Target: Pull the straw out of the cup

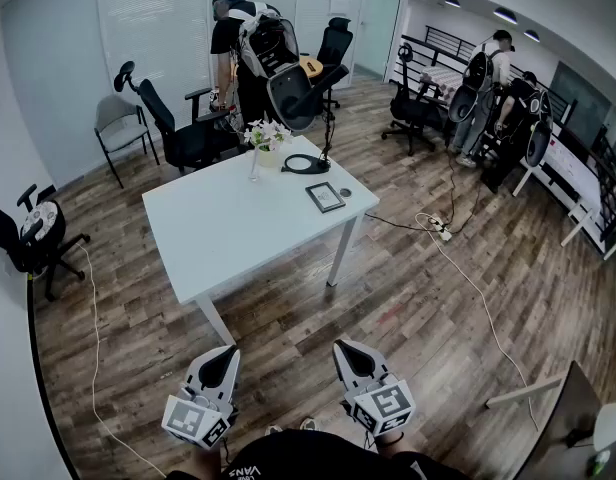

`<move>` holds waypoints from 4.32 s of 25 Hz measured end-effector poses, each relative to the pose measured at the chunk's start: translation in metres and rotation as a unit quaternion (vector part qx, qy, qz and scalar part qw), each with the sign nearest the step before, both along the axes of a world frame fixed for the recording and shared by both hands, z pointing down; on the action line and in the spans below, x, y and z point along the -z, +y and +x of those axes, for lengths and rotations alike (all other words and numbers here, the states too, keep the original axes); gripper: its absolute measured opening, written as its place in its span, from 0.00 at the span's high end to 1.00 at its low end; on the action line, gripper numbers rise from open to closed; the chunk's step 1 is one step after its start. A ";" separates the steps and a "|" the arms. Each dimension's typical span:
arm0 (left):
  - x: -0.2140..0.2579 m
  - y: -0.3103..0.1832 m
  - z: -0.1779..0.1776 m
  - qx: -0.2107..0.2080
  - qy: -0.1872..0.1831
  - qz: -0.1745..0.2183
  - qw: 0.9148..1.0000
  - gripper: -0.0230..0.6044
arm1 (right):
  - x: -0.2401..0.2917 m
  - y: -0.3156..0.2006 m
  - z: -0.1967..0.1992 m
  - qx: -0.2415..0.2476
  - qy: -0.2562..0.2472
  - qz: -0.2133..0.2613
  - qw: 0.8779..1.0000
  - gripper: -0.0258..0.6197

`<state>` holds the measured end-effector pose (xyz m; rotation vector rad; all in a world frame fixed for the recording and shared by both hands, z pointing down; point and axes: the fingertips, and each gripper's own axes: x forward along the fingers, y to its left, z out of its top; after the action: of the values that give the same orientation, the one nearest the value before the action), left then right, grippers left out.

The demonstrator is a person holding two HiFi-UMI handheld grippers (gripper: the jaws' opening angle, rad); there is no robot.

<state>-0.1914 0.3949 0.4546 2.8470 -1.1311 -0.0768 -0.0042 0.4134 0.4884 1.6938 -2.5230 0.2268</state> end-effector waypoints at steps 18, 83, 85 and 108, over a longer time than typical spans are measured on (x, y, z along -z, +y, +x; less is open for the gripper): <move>-0.010 -0.012 0.019 0.015 0.003 -0.010 1.000 0.95 | -0.006 -0.012 0.014 0.019 -0.032 0.013 0.999 0.93; -0.071 -0.348 0.058 0.043 0.019 -0.050 0.998 0.95 | -0.046 -0.356 0.041 0.031 -0.033 0.005 0.999 0.93; -0.071 -0.355 0.064 0.048 0.017 -0.050 0.997 0.95 | -0.046 -0.367 0.044 0.040 -0.034 0.005 0.999 0.93; -0.053 -0.450 0.128 0.119 0.010 -0.034 0.992 0.95 | -0.035 -0.484 0.096 0.129 -0.037 0.015 0.991 0.93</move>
<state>-0.0635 -0.0553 0.5074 2.6342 -1.4340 -0.0795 0.0921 -0.0705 0.5236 1.3703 -2.7772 0.2358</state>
